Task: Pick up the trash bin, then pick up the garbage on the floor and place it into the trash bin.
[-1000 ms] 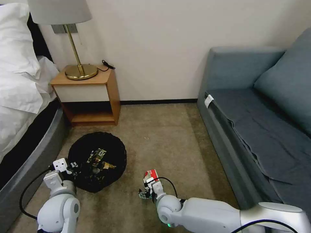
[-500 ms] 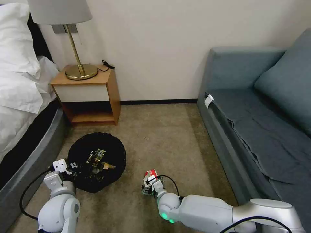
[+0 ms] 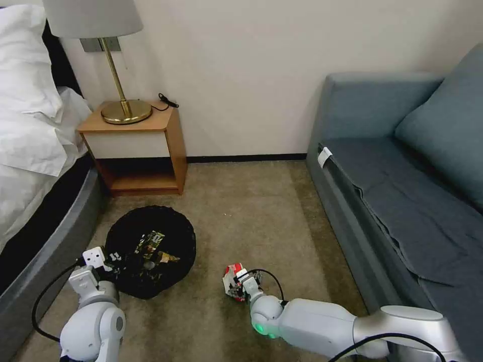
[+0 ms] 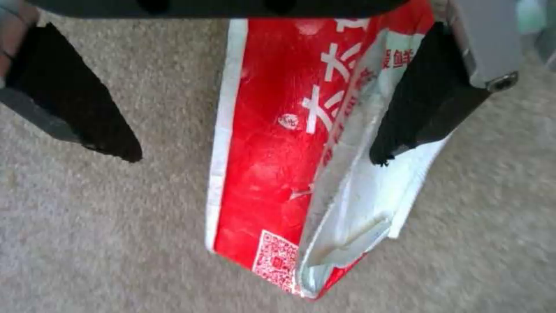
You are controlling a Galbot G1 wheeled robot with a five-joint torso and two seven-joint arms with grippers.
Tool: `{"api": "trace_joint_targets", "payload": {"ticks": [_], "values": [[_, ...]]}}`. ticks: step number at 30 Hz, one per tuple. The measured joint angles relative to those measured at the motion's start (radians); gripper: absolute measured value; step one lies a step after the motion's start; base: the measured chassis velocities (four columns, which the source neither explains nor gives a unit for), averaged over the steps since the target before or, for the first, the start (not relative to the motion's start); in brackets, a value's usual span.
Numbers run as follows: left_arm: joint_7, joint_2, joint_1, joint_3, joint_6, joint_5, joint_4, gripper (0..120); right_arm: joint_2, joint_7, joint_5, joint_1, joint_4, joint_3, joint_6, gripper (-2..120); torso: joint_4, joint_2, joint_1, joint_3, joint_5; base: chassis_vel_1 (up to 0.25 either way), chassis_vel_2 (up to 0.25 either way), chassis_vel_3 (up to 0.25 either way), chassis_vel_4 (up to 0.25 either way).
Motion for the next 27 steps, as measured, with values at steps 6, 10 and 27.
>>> {"api": "trace_joint_targets", "payload": {"ticks": [6, 10, 27], "values": [[0.000, -0.002, 0.002, 0.000, -0.003, 0.002, 0.000, 3, 0.019, -0.025, -0.010, -0.006, -0.056, -0.002, 0.017, 98, 0.0000, 0.000, 0.000, 0.000, 0.0000, 0.000, 0.000, 0.000, 0.000], [0.000, -0.002, 0.000, 0.000, -0.004, 0.002, 0.002, 3, 0.017, -0.027, -0.011, -0.008, -0.049, 0.000, 0.022, 86, 0.0001, 0.000, 0.000, 0.000, 0.0000, 0.000, 0.000, 0.000, 0.000], [0.001, -0.004, -0.004, 0.000, -0.004, 0.004, 0.006, 3, -0.016, -0.021, -0.006, -0.005, 0.010, 0.008, 0.027, 26, -0.0001, 0.000, 0.000, 0.000, 0.0000, 0.000, 0.000, 0.000, 0.000]]}}
